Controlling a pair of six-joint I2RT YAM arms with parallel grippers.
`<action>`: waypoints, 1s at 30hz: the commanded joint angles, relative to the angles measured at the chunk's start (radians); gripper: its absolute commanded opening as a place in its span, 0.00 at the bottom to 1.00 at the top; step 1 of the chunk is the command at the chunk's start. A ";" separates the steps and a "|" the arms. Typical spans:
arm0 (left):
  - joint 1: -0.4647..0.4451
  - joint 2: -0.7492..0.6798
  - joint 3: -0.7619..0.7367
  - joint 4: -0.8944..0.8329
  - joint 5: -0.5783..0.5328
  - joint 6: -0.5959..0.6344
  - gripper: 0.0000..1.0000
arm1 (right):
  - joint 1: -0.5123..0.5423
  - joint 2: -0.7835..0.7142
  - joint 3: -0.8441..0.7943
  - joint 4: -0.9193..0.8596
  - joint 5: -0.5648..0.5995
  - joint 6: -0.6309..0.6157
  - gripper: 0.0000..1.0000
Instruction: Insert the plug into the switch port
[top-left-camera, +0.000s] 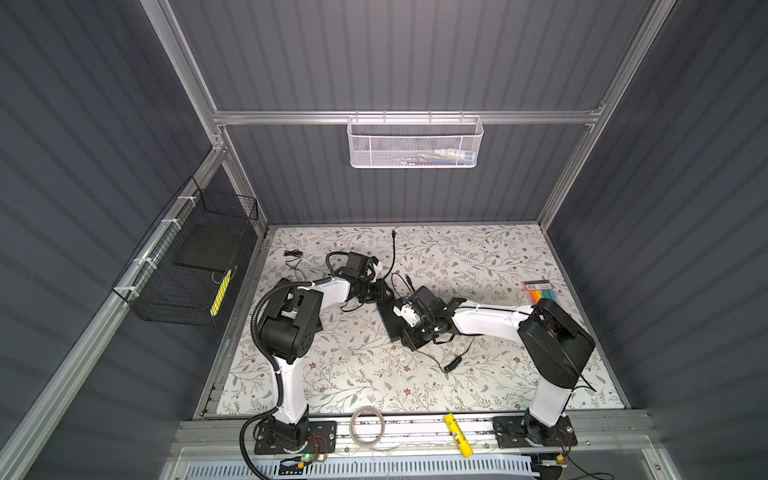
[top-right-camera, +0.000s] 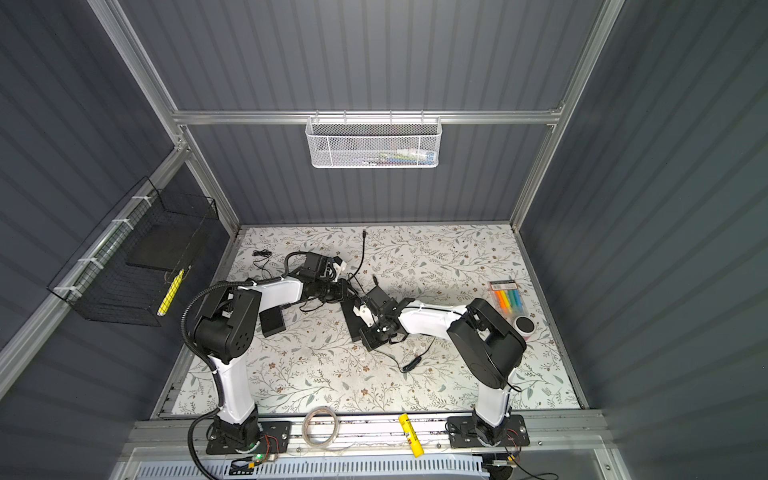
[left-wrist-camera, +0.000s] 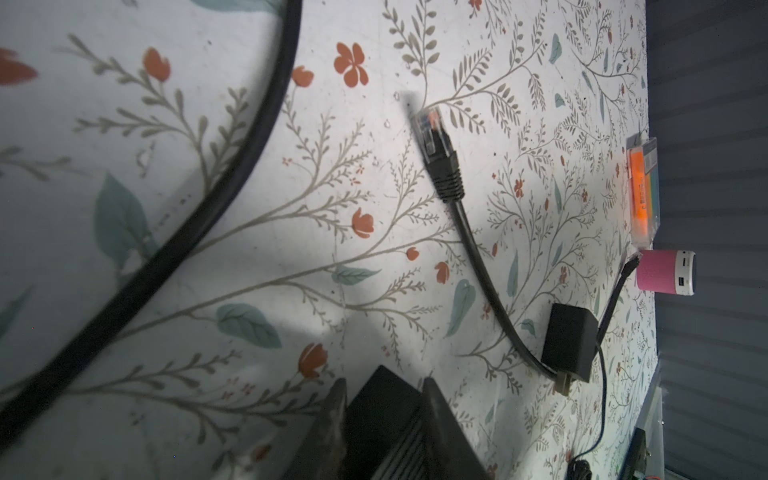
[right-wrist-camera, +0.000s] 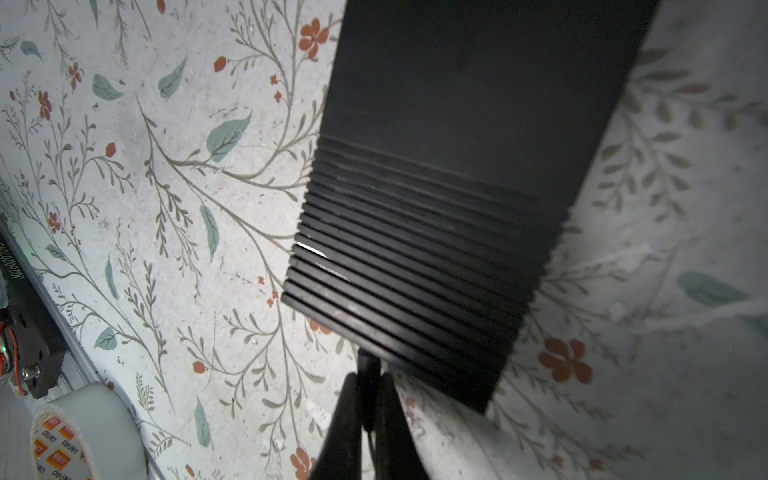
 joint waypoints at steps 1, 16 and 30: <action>-0.006 0.026 -0.007 -0.007 0.025 0.010 0.31 | -0.003 -0.009 0.019 0.006 0.004 0.013 0.00; -0.006 0.006 -0.057 0.001 0.031 -0.002 0.29 | -0.007 -0.021 0.030 0.033 0.074 0.062 0.00; -0.010 -0.010 -0.134 0.032 0.034 -0.030 0.28 | -0.033 -0.025 -0.029 0.154 0.082 0.021 0.00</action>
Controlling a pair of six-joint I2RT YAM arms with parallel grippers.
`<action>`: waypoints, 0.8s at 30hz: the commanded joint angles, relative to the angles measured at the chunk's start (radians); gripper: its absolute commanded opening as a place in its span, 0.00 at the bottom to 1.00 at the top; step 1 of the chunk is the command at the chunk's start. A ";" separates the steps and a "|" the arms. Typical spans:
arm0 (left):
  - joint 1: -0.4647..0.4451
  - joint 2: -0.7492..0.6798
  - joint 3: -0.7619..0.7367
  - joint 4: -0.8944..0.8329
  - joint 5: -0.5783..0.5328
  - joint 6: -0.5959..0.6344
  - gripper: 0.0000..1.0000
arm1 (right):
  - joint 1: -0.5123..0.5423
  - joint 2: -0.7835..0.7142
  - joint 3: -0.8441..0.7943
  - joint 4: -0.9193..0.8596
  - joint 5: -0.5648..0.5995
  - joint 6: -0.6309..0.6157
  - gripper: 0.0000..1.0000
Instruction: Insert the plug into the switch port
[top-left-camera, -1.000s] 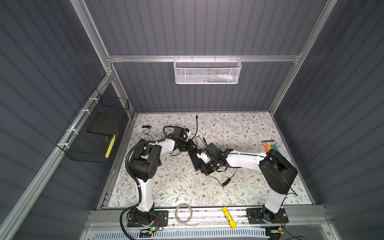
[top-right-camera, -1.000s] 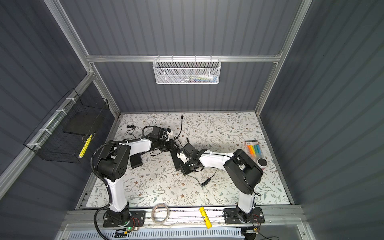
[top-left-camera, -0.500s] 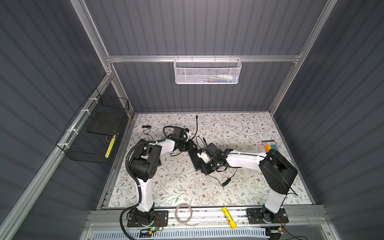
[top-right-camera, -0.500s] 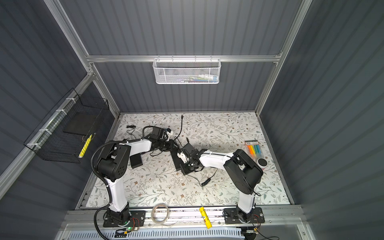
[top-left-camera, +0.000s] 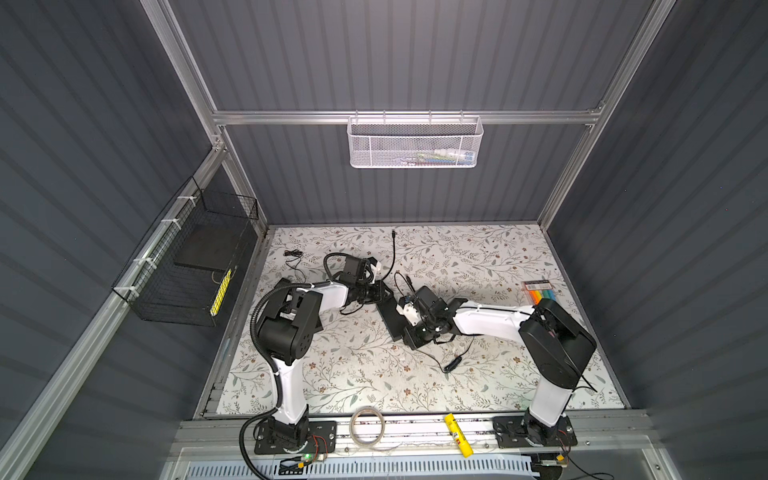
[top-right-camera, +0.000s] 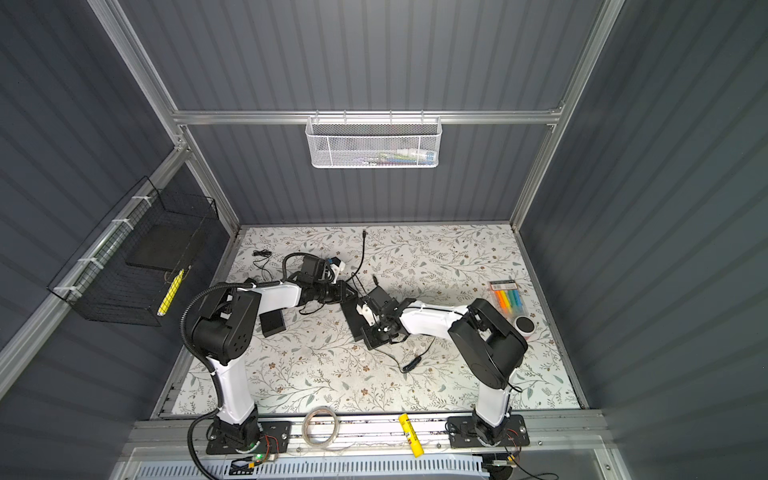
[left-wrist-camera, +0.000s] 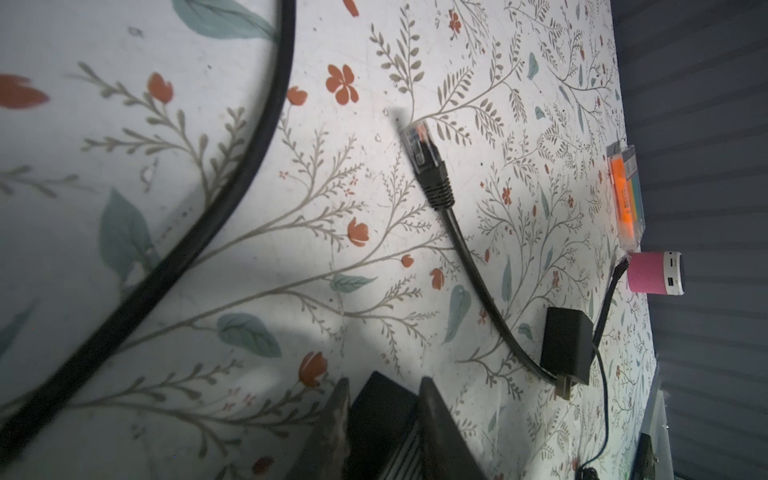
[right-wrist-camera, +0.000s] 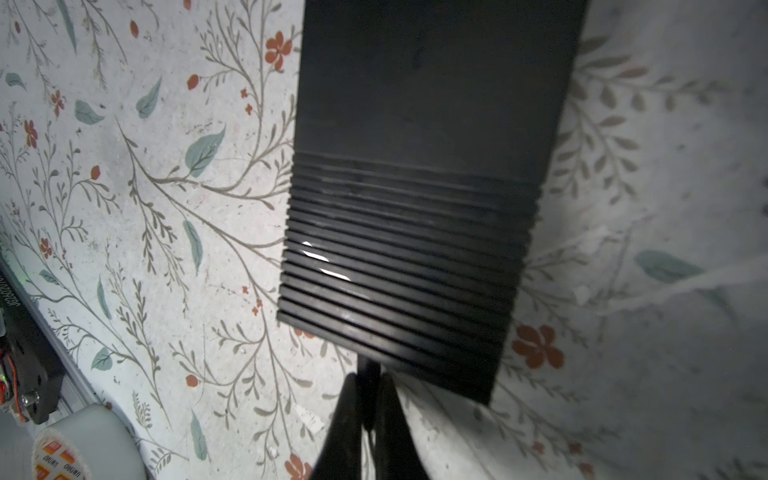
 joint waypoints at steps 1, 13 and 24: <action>-0.016 0.012 -0.050 -0.110 0.020 -0.021 0.28 | -0.027 -0.015 -0.011 0.137 0.045 -0.038 0.00; -0.042 0.067 -0.011 -0.116 0.033 -0.019 0.28 | -0.072 -0.006 0.013 0.165 0.042 -0.115 0.00; -0.058 0.102 -0.002 -0.104 0.043 -0.028 0.27 | -0.082 0.005 0.075 0.129 0.009 -0.156 0.00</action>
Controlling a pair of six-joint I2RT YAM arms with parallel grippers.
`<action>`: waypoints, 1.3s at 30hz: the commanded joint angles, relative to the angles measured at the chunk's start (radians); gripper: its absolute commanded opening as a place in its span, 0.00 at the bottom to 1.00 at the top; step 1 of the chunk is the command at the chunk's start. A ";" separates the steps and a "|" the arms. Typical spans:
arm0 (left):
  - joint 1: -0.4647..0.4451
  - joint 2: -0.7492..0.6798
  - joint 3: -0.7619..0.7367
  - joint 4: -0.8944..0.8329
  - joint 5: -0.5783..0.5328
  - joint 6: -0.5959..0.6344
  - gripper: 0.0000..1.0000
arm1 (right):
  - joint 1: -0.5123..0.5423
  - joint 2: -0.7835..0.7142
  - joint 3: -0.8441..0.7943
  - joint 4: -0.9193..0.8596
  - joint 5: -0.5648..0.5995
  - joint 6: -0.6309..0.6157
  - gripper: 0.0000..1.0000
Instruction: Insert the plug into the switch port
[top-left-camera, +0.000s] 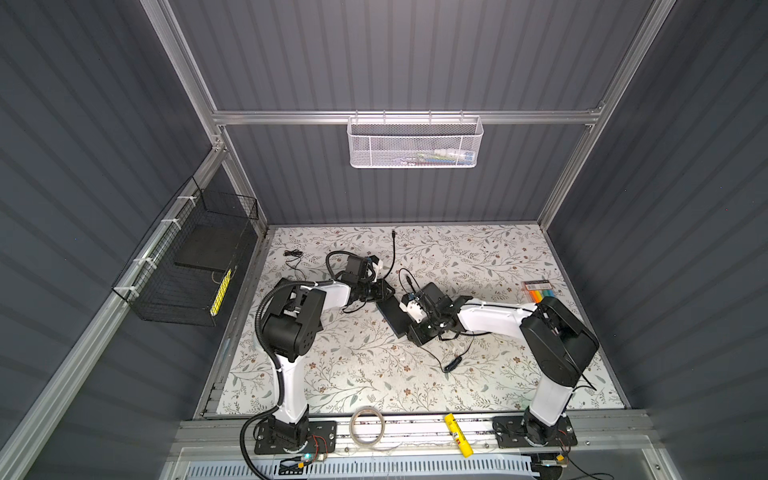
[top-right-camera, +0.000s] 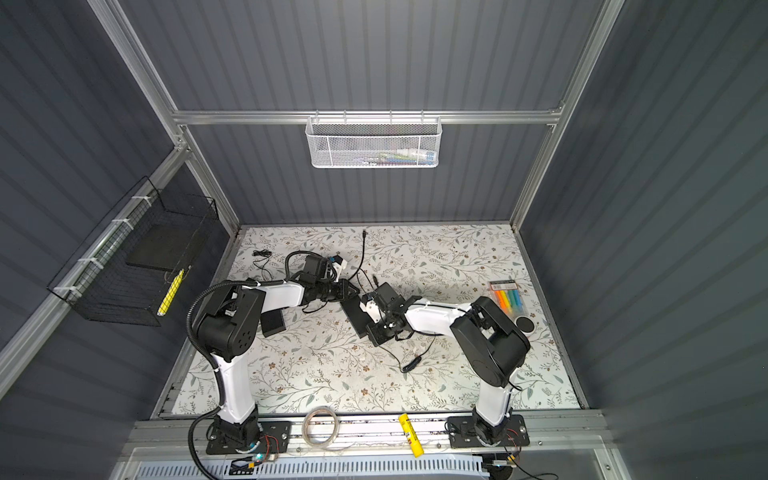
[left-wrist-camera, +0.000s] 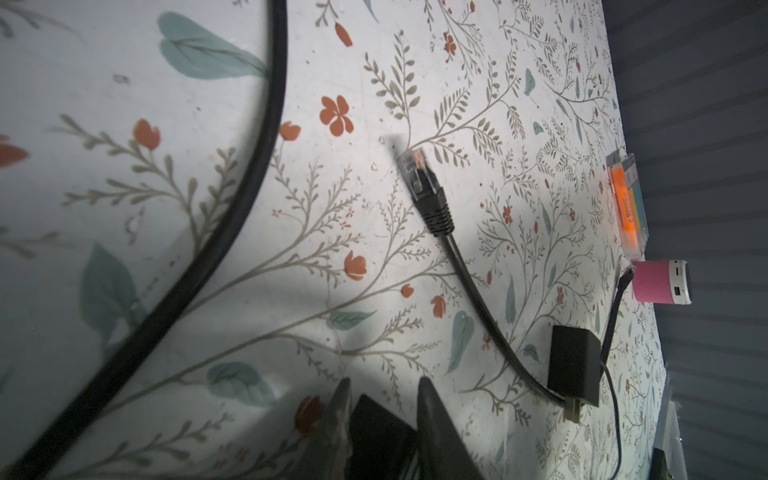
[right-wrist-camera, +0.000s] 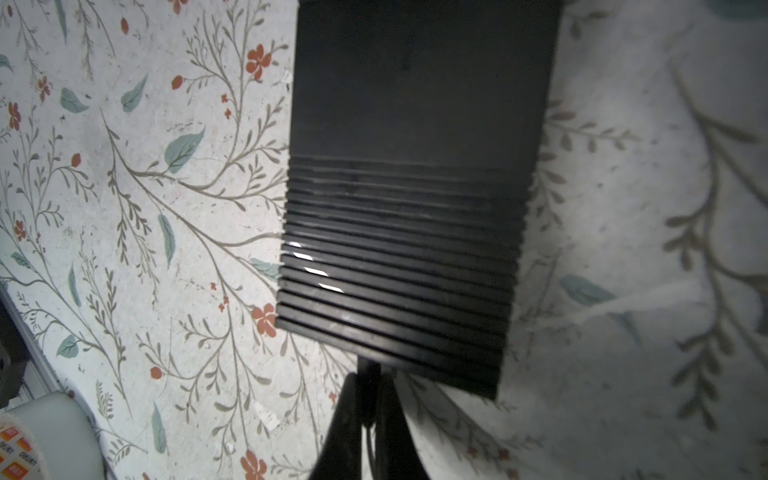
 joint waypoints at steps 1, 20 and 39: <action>-0.048 0.058 -0.034 -0.145 0.052 -0.021 0.27 | -0.025 0.005 0.087 0.121 0.024 -0.041 0.00; -0.050 0.058 -0.042 -0.148 0.055 -0.022 0.27 | -0.047 0.075 0.111 0.177 -0.003 -0.045 0.00; -0.070 0.053 -0.078 -0.113 0.057 -0.039 0.26 | -0.057 0.096 0.222 0.108 -0.014 -0.096 0.00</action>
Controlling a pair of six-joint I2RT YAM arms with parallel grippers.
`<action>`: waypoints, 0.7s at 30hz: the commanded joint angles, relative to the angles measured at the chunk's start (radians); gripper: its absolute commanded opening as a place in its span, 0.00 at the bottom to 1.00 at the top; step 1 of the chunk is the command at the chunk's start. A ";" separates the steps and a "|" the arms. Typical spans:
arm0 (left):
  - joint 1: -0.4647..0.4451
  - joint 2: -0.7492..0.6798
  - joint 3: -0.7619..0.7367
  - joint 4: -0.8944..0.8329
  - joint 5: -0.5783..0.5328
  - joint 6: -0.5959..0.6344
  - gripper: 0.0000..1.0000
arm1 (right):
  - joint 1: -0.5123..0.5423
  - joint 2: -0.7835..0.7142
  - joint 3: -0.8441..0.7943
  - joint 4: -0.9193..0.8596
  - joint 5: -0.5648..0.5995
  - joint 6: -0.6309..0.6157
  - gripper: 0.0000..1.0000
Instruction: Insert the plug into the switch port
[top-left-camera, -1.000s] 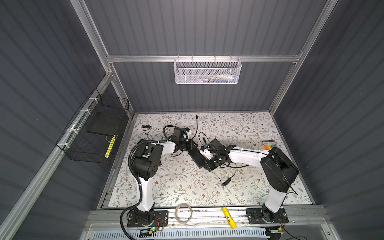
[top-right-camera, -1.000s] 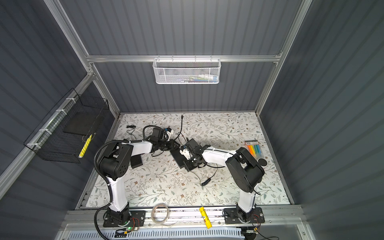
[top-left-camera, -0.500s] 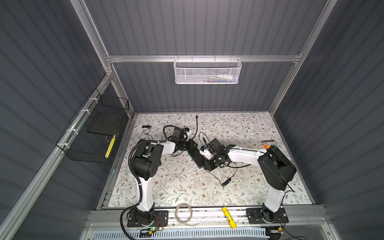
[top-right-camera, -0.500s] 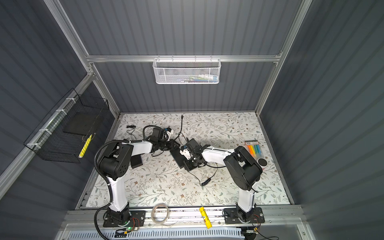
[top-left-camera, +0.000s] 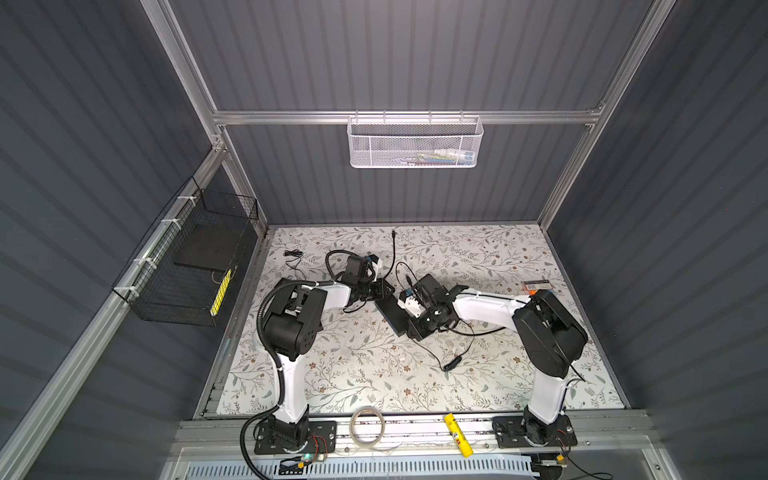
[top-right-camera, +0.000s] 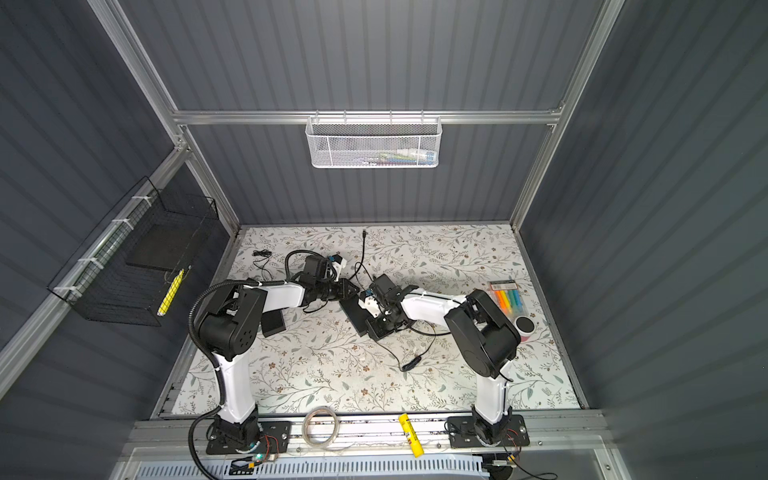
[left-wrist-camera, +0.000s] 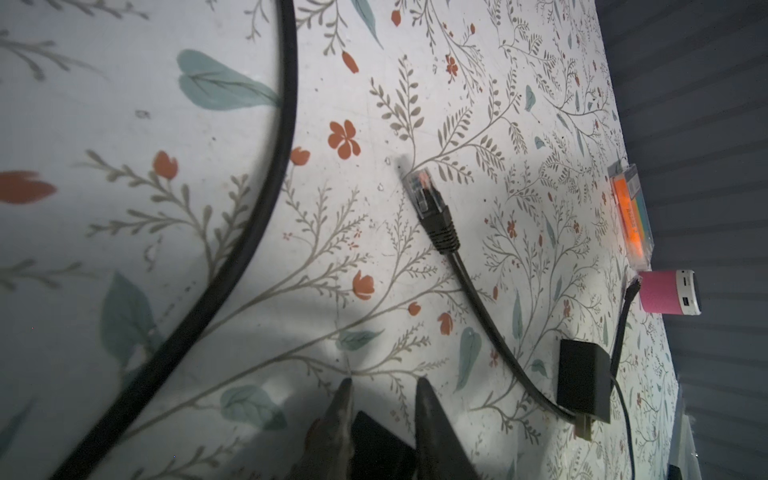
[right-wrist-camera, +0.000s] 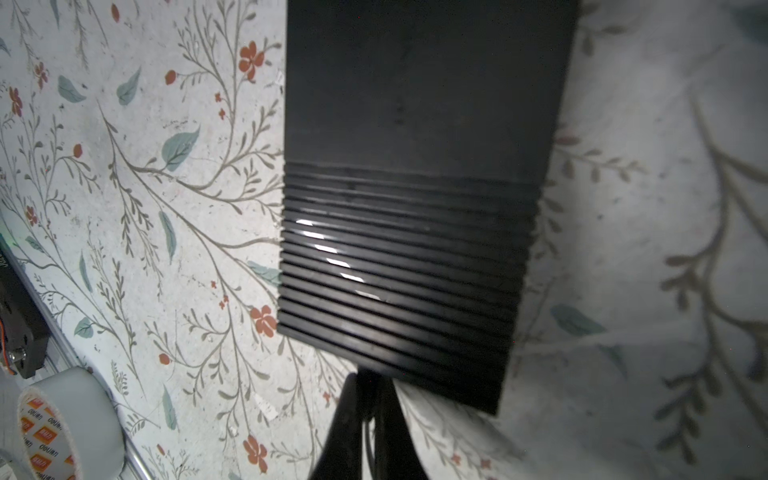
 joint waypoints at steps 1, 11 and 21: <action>-0.071 0.047 -0.064 -0.169 0.078 -0.036 0.26 | -0.021 0.013 0.102 0.245 0.052 -0.034 0.00; -0.082 0.053 -0.068 -0.158 0.085 -0.039 0.25 | -0.026 0.037 0.163 0.198 0.046 -0.052 0.00; -0.069 0.038 -0.072 -0.188 0.038 -0.032 0.24 | -0.039 -0.007 0.148 0.142 0.052 -0.066 0.00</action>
